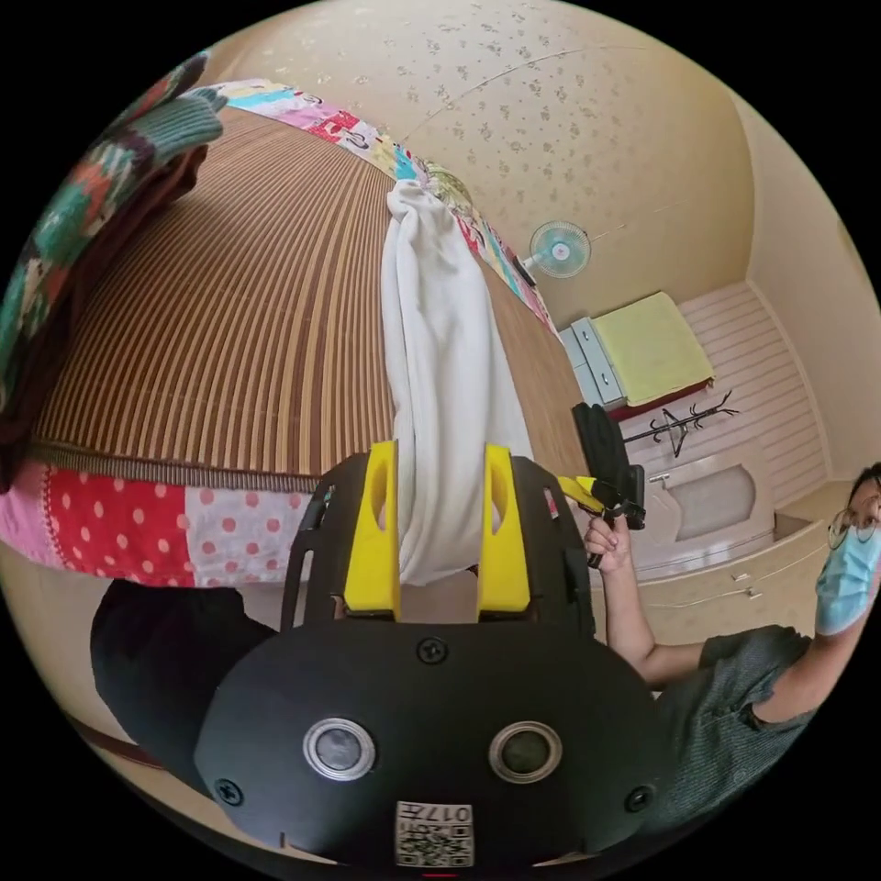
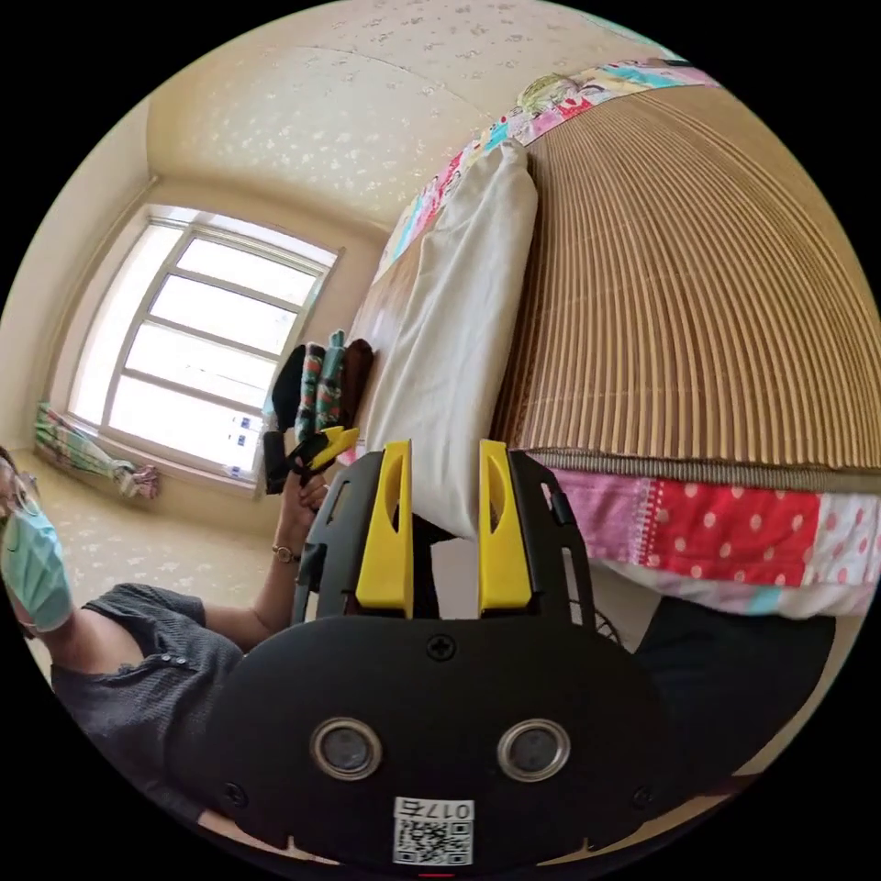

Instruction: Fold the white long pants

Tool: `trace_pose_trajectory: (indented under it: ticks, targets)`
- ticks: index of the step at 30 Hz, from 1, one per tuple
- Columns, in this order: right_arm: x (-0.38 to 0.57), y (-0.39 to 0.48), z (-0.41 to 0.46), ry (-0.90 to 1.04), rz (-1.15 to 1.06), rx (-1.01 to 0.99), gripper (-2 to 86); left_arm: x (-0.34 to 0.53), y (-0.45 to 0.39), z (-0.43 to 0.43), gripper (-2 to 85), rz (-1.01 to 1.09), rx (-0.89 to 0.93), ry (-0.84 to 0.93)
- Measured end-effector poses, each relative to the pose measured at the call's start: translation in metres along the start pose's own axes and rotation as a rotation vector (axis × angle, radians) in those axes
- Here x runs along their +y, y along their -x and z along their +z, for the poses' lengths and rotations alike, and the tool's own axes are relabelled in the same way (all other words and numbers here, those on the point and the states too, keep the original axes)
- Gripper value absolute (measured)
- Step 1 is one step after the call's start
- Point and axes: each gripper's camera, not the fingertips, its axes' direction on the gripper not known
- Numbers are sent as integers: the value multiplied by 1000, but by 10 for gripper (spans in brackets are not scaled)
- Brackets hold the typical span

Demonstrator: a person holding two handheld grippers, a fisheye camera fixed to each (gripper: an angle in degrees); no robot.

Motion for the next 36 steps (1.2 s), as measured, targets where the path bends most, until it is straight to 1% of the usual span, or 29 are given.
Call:
trace_pose_trajectory:
  ticks: [1, 3, 8, 11, 12, 15, 17, 20, 23, 25, 29, 34, 36]
  targets:
    - [-15, -13, -4, 21, 18, -71, 123, -10, 3, 4, 157, -4, -15, 11]
    - [-35, -28, -6, 57, 54, -93, 137, -46, 17, 17, 173, -31, -42, 47]
    - [-74, -54, -2, 108, 151, -101, 155, -102, 34, 41, 175, -63, 62, 123]
    - [-95, -64, 16, 179, 182, -166, 147, -129, 37, 60, 153, -71, 82, 193]
    - [-104, -65, 25, 210, 187, -188, 139, -137, 42, 69, 130, -89, 104, 223]
    - [-117, -68, 44, 277, 211, -181, 96, -148, 58, 83, 70, -143, 133, 269]
    - [-117, -69, 47, 300, 219, -151, 71, -149, 65, 80, 62, -148, 199, 257]
    - [-106, -63, 31, 262, 158, -149, 37, -144, 73, 64, 55, -157, 356, 205]
    - [-87, -53, 4, 203, 79, -266, 14, -138, 61, 45, 52, -129, 433, 182]
    - [-69, -43, -13, 176, 23, -330, 7, -132, 45, 31, 53, -97, 435, 173]
    - [-40, -17, -34, 149, -69, -339, 1, -111, 1, -7, 53, -5, 399, 141]
    - [9, 47, -82, 61, -224, -365, -1, -75, -56, -65, 52, 93, 502, 31]
    - [25, 77, -104, 27, -299, -365, -1, -58, -99, -98, 52, 172, 544, -17]
